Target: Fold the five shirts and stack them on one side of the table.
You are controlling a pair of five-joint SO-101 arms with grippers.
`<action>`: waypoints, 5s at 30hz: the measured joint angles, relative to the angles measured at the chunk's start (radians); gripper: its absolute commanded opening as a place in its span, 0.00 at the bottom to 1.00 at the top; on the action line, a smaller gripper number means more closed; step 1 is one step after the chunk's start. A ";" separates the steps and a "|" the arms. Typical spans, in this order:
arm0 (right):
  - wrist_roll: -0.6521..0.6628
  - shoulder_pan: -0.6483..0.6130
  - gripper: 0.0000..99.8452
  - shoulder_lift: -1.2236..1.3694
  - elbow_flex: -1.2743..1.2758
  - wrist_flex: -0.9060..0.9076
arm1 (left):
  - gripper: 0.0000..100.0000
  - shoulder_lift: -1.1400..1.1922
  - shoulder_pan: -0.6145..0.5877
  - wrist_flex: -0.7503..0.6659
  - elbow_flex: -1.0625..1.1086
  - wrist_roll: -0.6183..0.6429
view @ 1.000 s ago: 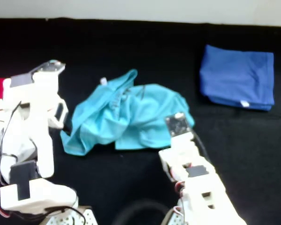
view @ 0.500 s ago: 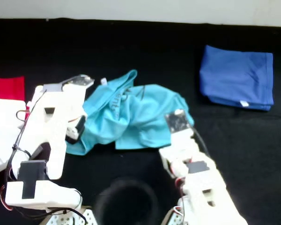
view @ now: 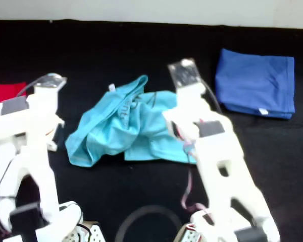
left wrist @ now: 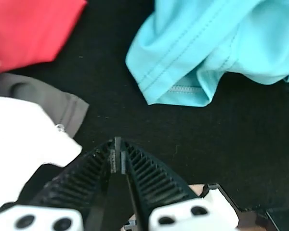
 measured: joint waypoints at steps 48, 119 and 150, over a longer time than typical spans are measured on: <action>0.046 -0.069 0.01 0.549 -0.707 0.764 | 0.01 -0.049 -0.043 -0.057 0.009 0.000; 0.281 0.528 0.25 0.216 -0.618 0.796 | 0.16 0.916 0.700 0.245 -1.046 0.724; 0.338 0.571 0.25 -0.140 -0.098 0.663 | 0.01 1.356 0.571 0.293 -1.513 1.082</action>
